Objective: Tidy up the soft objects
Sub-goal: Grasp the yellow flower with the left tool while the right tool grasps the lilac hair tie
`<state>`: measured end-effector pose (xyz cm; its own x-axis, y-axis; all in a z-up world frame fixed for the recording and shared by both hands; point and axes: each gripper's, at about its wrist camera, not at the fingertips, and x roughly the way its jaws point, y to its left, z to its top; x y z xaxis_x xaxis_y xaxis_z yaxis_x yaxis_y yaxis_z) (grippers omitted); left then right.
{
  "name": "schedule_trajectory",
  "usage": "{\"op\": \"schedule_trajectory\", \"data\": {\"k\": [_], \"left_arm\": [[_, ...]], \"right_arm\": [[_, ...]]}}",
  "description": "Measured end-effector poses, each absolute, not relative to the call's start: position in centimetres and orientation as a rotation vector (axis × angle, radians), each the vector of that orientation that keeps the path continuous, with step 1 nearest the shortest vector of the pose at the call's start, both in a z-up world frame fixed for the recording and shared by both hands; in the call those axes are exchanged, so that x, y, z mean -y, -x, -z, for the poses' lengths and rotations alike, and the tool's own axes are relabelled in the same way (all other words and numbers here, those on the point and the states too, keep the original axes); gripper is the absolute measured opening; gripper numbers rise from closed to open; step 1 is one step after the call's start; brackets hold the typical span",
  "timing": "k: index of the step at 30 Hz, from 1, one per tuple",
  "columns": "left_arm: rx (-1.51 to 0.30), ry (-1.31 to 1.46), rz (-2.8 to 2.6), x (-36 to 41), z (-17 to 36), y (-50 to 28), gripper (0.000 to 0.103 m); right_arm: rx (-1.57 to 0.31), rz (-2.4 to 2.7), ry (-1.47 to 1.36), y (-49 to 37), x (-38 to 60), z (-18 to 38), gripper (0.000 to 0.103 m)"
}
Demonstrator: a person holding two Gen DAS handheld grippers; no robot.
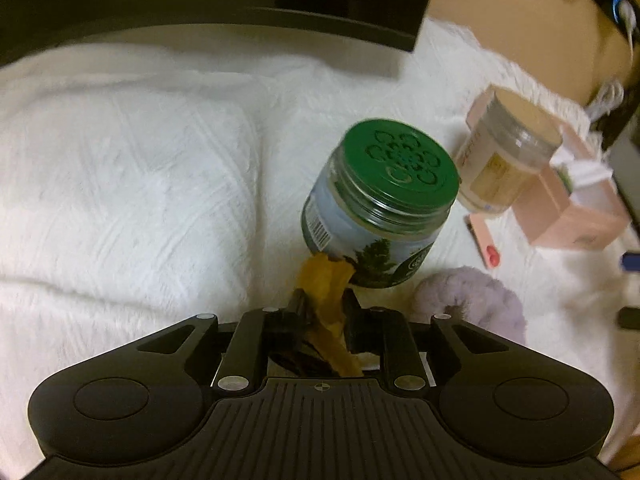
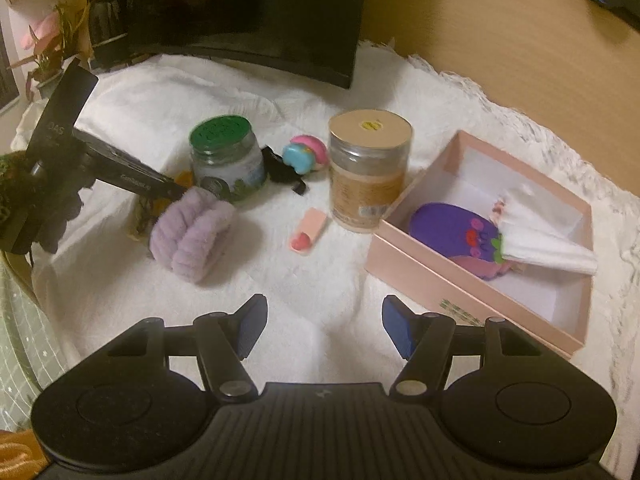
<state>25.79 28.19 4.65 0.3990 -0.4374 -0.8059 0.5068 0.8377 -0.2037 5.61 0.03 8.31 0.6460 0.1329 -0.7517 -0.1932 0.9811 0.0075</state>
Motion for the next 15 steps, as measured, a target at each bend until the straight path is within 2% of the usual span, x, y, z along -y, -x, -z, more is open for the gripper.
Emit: {"op": "schedule_trajectory", "data": {"k": [2,9,15], "left_arm": [[-0.991,-0.021,0.585,-29.6,-5.2,-25.3,0.016],[-0.924,0.108,0.566,-34.0,-7.4,-22.6,0.014],[-0.840,0.172,0.529,-36.8,-9.7,-20.9,0.013]], "right_arm": [[-0.847,-0.217,0.052,-6.2,-0.9,-8.5,0.064],[-0.875,-0.353,-0.041,-10.4,-5.8,-8.9,0.064],[-0.989,-0.361,-0.093,-15.2,-9.2,-6.2,0.064]]}}
